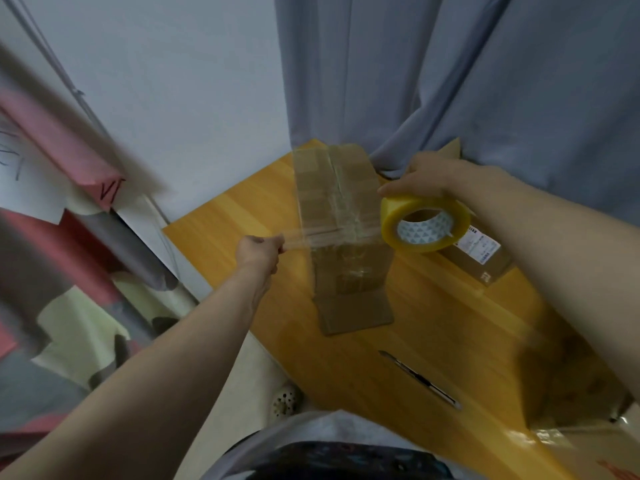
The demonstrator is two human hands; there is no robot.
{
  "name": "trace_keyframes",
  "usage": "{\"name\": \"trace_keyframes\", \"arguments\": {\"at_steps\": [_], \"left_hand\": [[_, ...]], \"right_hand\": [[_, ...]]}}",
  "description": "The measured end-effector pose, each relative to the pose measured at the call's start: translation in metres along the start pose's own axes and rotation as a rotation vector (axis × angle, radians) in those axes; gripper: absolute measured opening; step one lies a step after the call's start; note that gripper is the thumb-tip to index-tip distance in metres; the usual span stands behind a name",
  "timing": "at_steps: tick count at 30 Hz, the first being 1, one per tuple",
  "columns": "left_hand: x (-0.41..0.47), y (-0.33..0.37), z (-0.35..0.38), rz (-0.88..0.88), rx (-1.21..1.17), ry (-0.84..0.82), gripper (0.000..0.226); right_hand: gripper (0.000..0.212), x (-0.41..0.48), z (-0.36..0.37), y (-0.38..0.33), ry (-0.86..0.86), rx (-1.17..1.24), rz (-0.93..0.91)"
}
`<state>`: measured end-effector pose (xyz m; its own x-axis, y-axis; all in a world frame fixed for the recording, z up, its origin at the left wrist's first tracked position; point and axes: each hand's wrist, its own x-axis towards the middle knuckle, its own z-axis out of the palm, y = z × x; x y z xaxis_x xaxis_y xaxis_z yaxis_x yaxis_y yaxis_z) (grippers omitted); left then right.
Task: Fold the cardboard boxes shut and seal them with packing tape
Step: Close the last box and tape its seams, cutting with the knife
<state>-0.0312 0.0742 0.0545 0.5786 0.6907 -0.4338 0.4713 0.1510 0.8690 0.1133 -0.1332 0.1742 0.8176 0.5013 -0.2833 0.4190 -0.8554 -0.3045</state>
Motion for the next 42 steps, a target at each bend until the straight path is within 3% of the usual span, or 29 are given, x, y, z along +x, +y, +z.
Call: {"name": "trace_keyframes", "arguments": {"at_steps": [5, 16, 24, 27, 29, 31, 34, 36, 39, 42], "left_hand": [[0.006, -0.006, -0.001, -0.03, 0.012, 0.036, 0.03], [0.015, -0.022, 0.009, -0.113, 0.111, 0.033, 0.031], [0.017, -0.025, 0.029, -0.159, 0.286, -0.128, 0.026], [0.015, -0.023, 0.034, -0.195, 0.232, -0.18, 0.041], [0.018, -0.021, 0.033, -0.127, 0.294, -0.129, 0.054], [0.022, -0.015, 0.032, 0.013, 0.39, -0.029, 0.04], [0.017, -0.003, 0.038, 0.206, 0.317, 0.036, 0.016], [0.005, 0.009, 0.05, 0.28, 0.315, -0.004, 0.033], [-0.003, 0.014, 0.068, 0.168, 0.376, -0.081, 0.035], [0.004, 0.007, 0.073, 0.059, 0.28, -0.107, 0.035]], "right_hand": [[0.036, 0.007, -0.004, -0.016, -0.036, -0.048, -0.022], [0.043, 0.017, 0.01, -0.027, -0.08, -0.188, 0.018], [0.04, 0.019, 0.011, -0.033, -0.085, -0.263, 0.024], [0.039, 0.02, 0.012, -0.033, -0.082, -0.291, 0.014], [0.038, 0.02, 0.013, -0.033, -0.084, -0.298, 0.012], [0.038, 0.02, 0.013, -0.034, -0.067, -0.297, -0.003], [0.035, 0.021, 0.016, -0.035, -0.044, -0.328, -0.017], [0.036, 0.022, 0.017, -0.035, -0.026, -0.345, -0.021], [0.039, 0.023, 0.018, -0.035, -0.017, -0.34, -0.029], [0.038, 0.021, 0.014, -0.024, -0.047, -0.204, -0.029]]}}
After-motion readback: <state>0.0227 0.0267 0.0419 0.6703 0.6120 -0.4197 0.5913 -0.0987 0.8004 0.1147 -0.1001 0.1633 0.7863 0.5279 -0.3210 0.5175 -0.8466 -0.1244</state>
